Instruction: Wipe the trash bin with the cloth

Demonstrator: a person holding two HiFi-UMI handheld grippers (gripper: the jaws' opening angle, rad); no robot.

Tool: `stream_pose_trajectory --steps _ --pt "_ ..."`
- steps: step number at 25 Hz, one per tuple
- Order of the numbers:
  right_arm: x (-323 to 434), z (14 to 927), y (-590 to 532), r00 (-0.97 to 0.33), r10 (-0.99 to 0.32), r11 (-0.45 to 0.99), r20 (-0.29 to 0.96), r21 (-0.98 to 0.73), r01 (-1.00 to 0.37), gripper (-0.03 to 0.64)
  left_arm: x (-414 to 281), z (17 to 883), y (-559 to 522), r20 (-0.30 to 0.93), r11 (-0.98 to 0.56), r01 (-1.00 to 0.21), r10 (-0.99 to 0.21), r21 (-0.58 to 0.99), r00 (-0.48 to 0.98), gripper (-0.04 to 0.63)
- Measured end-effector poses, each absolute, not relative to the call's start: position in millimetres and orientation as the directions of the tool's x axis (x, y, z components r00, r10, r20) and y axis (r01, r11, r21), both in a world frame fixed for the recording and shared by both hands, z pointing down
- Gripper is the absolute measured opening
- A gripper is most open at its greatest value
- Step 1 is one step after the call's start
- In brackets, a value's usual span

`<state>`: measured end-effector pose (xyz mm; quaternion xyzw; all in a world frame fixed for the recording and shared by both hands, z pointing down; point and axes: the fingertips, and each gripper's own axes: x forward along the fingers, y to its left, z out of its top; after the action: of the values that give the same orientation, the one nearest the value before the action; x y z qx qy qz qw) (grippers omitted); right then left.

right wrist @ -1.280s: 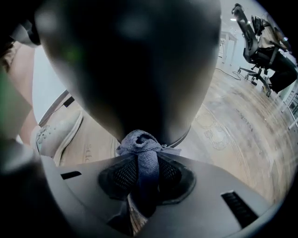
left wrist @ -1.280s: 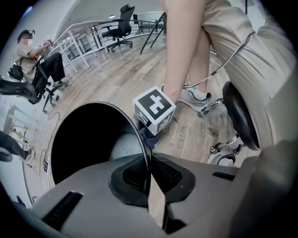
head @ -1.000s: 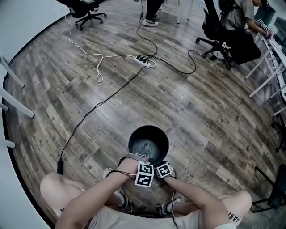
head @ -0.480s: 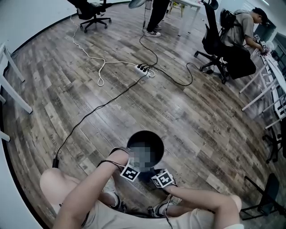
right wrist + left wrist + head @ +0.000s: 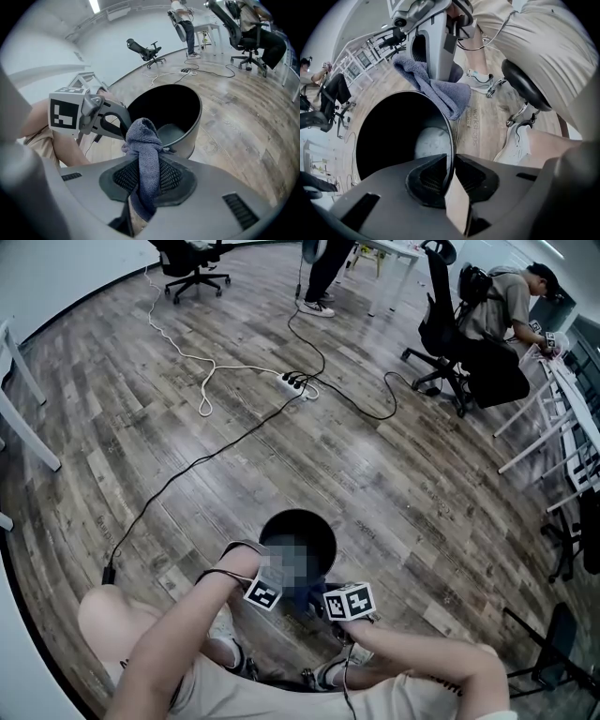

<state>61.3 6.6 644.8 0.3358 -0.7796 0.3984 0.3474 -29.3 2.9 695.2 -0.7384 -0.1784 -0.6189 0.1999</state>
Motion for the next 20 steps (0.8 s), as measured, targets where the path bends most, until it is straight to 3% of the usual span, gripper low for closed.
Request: stream_pose_trajectory --steps 9,14,20 --pt "63 709 4 -0.471 -0.242 0.474 0.848 -0.320 -0.820 0.082 -11 693 19 0.982 -0.863 0.504 0.064 -0.035 0.177 0.023" --pt "74 751 -4 -0.414 -0.256 0.563 0.874 -0.213 -0.798 0.083 -5 692 19 0.979 -0.878 0.478 0.070 -0.031 0.190 0.021" --pt "85 802 -7 -0.381 -0.263 0.570 0.887 -0.176 -0.803 0.083 6 692 23 0.980 -0.909 0.418 0.070 -0.014 0.187 0.020"
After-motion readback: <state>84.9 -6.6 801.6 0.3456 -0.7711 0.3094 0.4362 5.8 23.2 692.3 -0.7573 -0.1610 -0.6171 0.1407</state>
